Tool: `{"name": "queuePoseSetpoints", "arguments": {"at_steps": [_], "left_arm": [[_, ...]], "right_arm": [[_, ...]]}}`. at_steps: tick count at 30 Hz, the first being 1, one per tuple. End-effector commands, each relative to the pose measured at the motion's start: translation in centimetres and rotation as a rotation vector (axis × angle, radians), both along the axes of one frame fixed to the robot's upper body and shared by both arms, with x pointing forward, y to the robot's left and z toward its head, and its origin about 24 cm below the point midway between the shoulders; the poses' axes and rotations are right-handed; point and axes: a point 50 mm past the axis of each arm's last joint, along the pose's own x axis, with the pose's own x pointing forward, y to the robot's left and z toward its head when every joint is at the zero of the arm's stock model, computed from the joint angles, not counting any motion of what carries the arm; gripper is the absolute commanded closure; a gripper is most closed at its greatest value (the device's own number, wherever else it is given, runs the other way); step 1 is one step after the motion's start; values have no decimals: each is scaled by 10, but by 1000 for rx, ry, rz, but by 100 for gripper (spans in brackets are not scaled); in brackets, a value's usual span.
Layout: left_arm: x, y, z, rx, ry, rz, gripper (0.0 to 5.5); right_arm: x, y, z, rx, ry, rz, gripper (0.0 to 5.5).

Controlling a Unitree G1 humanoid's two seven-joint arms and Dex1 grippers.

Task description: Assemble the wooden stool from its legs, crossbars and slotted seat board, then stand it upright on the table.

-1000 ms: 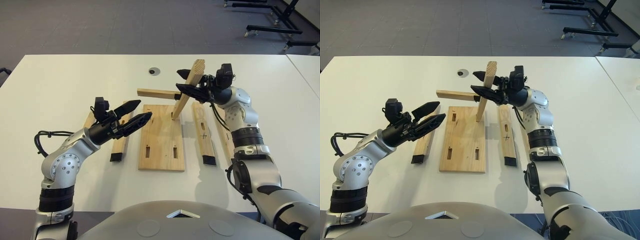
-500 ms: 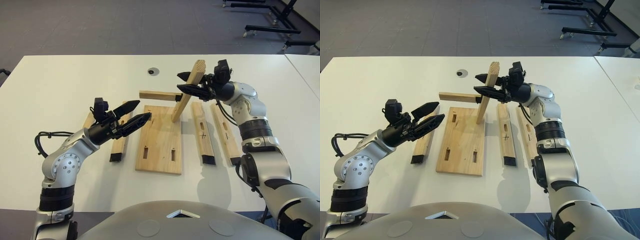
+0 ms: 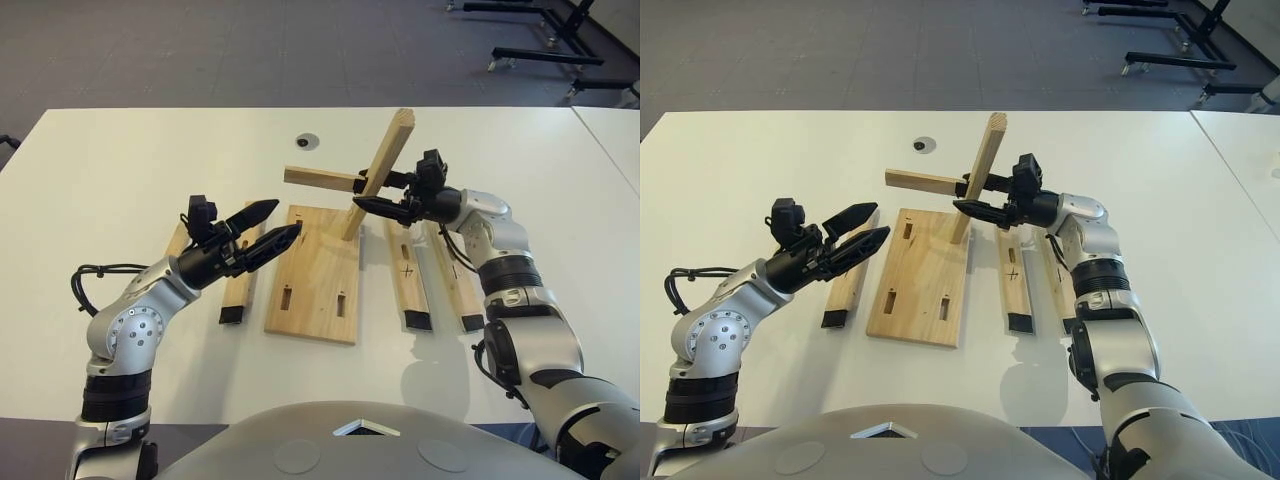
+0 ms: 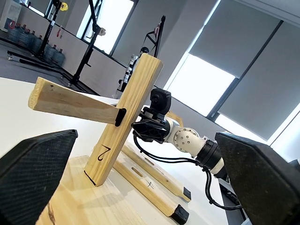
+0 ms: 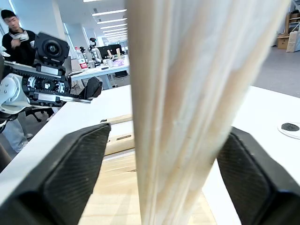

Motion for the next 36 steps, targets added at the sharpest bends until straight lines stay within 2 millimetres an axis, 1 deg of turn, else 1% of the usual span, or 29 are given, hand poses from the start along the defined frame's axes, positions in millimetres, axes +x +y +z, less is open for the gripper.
{"name": "queuePoseSetpoints", "arguments": {"at_steps": [1,3,8,10,12,14,17,19,21,22,24,26,27,29,32,34,36], "left_arm": [[0,0,-1,7,0,21,10],[-1,-2,-1,1,2,12,10],[-4,-1,1,-8,-1,29,10],[-5,0,2,-4,-2,46,10],[-6,3,3,0,-9,79,10],[-9,5,7,5,-26,124,10],[-17,12,22,24,-97,262,10],[-19,19,32,64,-142,416,10],[-19,25,41,110,-180,560,10],[-21,25,44,139,-194,621,10],[-24,24,43,205,-198,731,10],[-27,21,40,247,-190,810,10],[-28,19,38,259,-183,840,10],[-31,17,34,272,-170,883,10],[-34,14,33,269,-157,914,10],[-35,12,31,264,-152,919,10],[-34,10,30,265,-148,913,10]], "right_arm": [[3,-13,32,124,-38,-28,106],[2,-25,53,235,-37,-45,106],[-5,-54,99,423,-110,-149,106],[-7,-64,108,460,-131,-211,106],[-8,-73,110,472,-164,-363,106],[-12,-76,102,441,-148,-512,106],[-48,-59,80,352,-42,-522,106],[-65,-53,66,284,74,-555,106],[-73,-64,52,197,161,-669,106],[-72,-71,47,152,185,-732,106],[-73,-80,37,-9,195,-863,106],[-77,-84,22,-204,202,-943,106],[-85,-84,13,-288,244,-967,106],[-100,-77,2,-420,270,-974,106],[-118,-72,-5,-532,283,-1004,106],[-125,-70,-11,-585,308,-1015,106],[-133,-66,-21,-632,363,-1014,106]]}}
